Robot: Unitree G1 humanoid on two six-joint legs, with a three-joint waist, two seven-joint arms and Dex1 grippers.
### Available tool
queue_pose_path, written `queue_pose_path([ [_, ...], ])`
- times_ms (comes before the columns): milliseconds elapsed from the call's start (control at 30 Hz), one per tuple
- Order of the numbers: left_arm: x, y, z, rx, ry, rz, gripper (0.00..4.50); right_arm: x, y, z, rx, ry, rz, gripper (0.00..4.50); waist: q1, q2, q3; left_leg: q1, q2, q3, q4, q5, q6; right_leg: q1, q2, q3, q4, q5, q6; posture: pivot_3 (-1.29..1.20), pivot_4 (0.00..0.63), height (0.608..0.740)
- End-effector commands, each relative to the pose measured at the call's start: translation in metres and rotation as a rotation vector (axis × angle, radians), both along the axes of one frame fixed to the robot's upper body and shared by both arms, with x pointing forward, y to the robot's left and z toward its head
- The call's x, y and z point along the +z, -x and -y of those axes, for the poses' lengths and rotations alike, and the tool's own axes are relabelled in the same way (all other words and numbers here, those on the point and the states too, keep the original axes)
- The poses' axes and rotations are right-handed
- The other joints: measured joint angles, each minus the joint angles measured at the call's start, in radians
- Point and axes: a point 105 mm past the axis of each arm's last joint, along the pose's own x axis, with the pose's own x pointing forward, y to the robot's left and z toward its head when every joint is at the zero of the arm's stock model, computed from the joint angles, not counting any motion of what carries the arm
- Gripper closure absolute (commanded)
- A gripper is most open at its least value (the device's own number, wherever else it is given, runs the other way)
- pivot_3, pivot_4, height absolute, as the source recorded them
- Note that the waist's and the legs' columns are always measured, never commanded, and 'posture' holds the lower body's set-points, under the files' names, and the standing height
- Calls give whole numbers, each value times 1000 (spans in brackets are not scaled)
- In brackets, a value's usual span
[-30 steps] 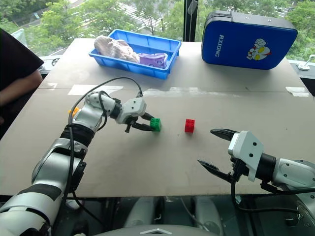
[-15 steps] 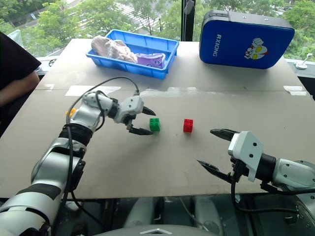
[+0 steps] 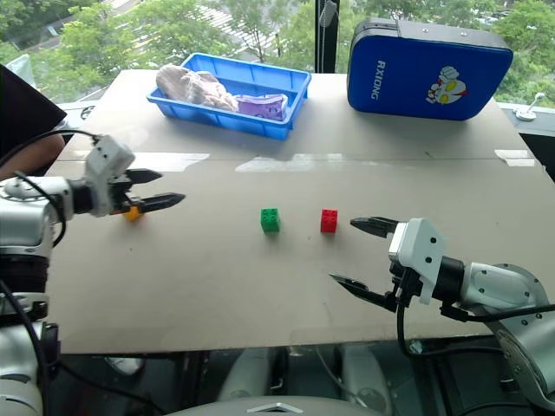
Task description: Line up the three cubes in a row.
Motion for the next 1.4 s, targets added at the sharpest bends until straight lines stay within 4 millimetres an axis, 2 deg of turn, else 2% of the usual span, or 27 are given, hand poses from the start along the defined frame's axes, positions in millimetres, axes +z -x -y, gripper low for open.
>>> queue_pose_path([
  [33,24,9,-23,15,-61,37,68,5,3,-6,58,-16,26,0,6,0,0,0,0,0,0,0,0,0,0,0,0,0,0,0,150,740],
  [133,24,7,-38,38,-129,15,68,5,2,-7,68,-15,26,0,18,0,0,0,0,2,0,0,0,0,-1,0,0,0,0,0,150,740],
  [233,15,1,-47,59,-170,-26,68,6,4,-8,68,-17,30,0,26,0,0,0,-1,5,0,0,0,0,-1,-1,0,0,-1,0,150,740],
  [500,-5,-19,-38,22,-172,-95,68,6,11,-9,42,-18,32,0,23,-1,0,-1,-2,5,0,0,0,0,-1,-1,-1,2,-4,0,150,740],
  [633,-16,-21,-41,24,-203,-135,68,6,12,-8,26,-14,37,0,19,-1,0,-1,-2,5,0,0,0,0,-1,-1,0,2,-4,0,150,740],
  [800,-24,-19,-45,29,-219,-163,1359,7,12,-6,7,-5,43,0,21,-1,-1,-1,-2,5,0,0,0,0,0,-1,0,2,-4,0,150,740],
  [900,-24,-20,-44,26,-211,-152,2651,7,11,-5,3,-4,44,0,22,-1,-1,-1,-1,5,0,0,0,0,-1,-1,0,2,-4,0,150,740],
  [933,-21,-21,-41,6,-197,-131,3188,7,11,-5,1,-4,44,0,23,-2,-1,-1,-1,5,0,0,0,0,-1,-1,0,2,-4,0,150,740],
  [967,-17,-22,-37,-19,-175,-104,3260,7,11,-5,-1,-4,45,0,23,-2,-1,-1,-1,5,0,0,0,0,-1,-2,0,2,-4,0,150,740],
  [1133,1,-25,-6,-202,-80,-33,3260,5,11,-4,-3,-2,42,0,23,-2,-1,-2,-1,5,0,0,0,0,-1,-2,0,2,-4,0,150,740],
  [1200,1,-24,12,-314,-99,-42,3260,5,11,-4,-3,-2,40,0,22,-2,-1,-2,-1,5,0,0,0,0,-1,-2,0,2,-4,0,150,740],
  [1267,-3,-22,38,-452,-132,-52,3260,5,11,-4,-2,-1,39,0,22,-2,-1,-1,-1,5,0,0,0,0,-1,-2,0,2,-4,0,150,740],
  [1400,-12,-19,73,-610,-157,-61,3260,5,11,-4,4,1,39,0,22,-2,-1,-1,-1,5,0,0,0,0,-2,-2,0,2,-4,0,150,740],
])
